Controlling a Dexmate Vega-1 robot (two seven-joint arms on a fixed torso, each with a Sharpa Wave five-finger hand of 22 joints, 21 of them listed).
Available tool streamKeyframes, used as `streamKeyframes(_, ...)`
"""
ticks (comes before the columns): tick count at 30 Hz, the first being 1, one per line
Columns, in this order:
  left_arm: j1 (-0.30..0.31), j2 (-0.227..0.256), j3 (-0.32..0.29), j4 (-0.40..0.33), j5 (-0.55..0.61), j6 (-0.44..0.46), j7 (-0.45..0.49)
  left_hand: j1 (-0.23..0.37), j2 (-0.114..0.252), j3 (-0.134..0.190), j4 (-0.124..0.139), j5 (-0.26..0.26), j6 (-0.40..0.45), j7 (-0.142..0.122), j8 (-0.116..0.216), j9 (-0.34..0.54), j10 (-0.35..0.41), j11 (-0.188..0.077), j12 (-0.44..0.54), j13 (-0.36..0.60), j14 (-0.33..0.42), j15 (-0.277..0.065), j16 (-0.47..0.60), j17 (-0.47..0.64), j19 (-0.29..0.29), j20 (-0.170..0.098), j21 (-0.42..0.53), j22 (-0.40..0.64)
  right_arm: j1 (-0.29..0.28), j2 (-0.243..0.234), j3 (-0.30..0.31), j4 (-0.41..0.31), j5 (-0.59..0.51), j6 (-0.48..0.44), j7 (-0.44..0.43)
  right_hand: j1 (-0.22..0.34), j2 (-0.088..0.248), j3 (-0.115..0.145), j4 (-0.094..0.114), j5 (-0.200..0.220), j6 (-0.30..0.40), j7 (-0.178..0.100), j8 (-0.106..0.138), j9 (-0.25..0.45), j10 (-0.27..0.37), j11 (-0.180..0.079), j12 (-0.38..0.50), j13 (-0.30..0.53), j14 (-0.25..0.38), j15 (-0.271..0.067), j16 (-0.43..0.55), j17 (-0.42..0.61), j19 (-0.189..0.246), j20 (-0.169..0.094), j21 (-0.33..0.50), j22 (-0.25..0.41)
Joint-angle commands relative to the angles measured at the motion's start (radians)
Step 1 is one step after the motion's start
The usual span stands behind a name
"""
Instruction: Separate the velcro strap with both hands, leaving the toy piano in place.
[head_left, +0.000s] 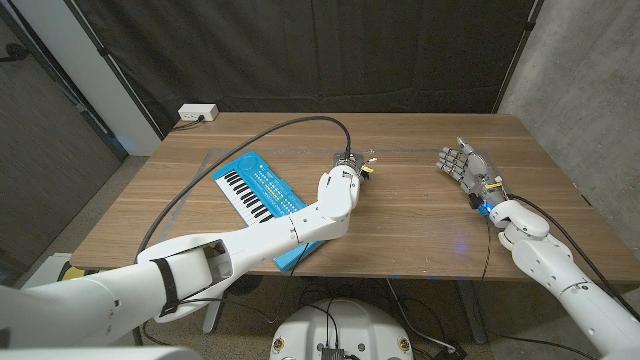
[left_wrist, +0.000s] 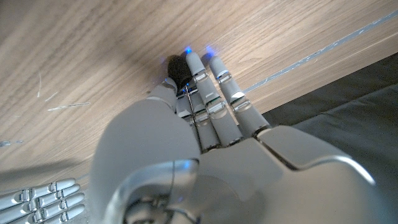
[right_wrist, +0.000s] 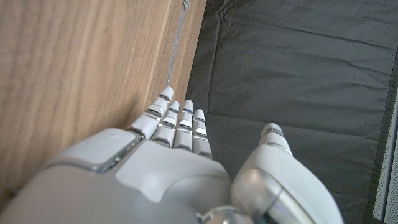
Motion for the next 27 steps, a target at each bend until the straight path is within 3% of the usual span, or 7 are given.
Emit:
streamKeyframes(1,0.0,0.008,0.003,-0.012,-0.034,0.018,0.05,0.008,0.0,0.02,-0.002,0.001,0.024,0.001,0.012,0.013,0.094,-0.069,0.008,0.01,0.036,-0.002,0.007,-0.002,0.026,-0.011,0.012,-0.004,-0.01,0.002,0.002,-0.015,0.002,0.0,-0.006,0.008,0.003,-0.003,0.0,-0.004,0.005,-0.001,-0.003,0.004,0.01,-0.003,-0.005,0.002,0.008,0.001,-0.001,0.003,0.013,-0.004,-0.004,0.004)
streamKeyframes(9,0.021,0.031,-0.02,-0.061,-0.037,0.029,0.114,0.014,-0.001,0.029,-0.003,0.002,0.02,0.008,0.012,0.021,0.102,-0.075,0.01,0.017,0.051,-0.007,0.004,-0.002,0.033,-0.023,0.016,-0.008,-0.009,0.004,0.003,-0.019,-0.001,0.011,-0.007,0.008,0.003,-0.004,0.001,-0.004,0.006,-0.001,-0.002,0.004,0.011,-0.003,-0.005,0.002,0.008,0.0,-0.001,0.003,0.013,-0.004,-0.004,0.004)
streamKeyframes(18,0.093,0.072,-0.124,-0.164,-0.108,0.004,0.233,0.018,-0.001,0.037,-0.003,0.003,0.015,0.016,0.011,0.029,0.099,-0.073,0.008,0.023,0.059,-0.013,0.0,-0.003,0.039,-0.029,0.019,-0.01,-0.016,0.002,0.008,-0.037,-0.012,0.03,-0.021,0.008,0.005,-0.004,0.001,-0.004,0.007,-0.001,-0.002,0.004,0.011,-0.003,-0.005,0.002,0.008,0.0,-0.001,0.003,0.014,-0.004,-0.004,0.004)
streamKeyframes(27,0.153,0.083,-0.238,-0.204,-0.268,-0.071,0.325,0.019,-0.002,0.042,-0.002,0.003,0.015,0.017,0.011,0.034,0.103,-0.075,0.01,0.028,0.064,-0.016,-0.004,-0.003,0.043,-0.032,0.02,-0.011,-0.018,-0.002,0.01,-0.052,-0.019,0.04,-0.032,0.009,0.005,-0.004,0.0,-0.004,0.008,0.0,-0.002,0.004,0.011,-0.003,-0.005,0.003,0.009,0.0,-0.001,0.003,0.014,-0.005,-0.004,0.004)
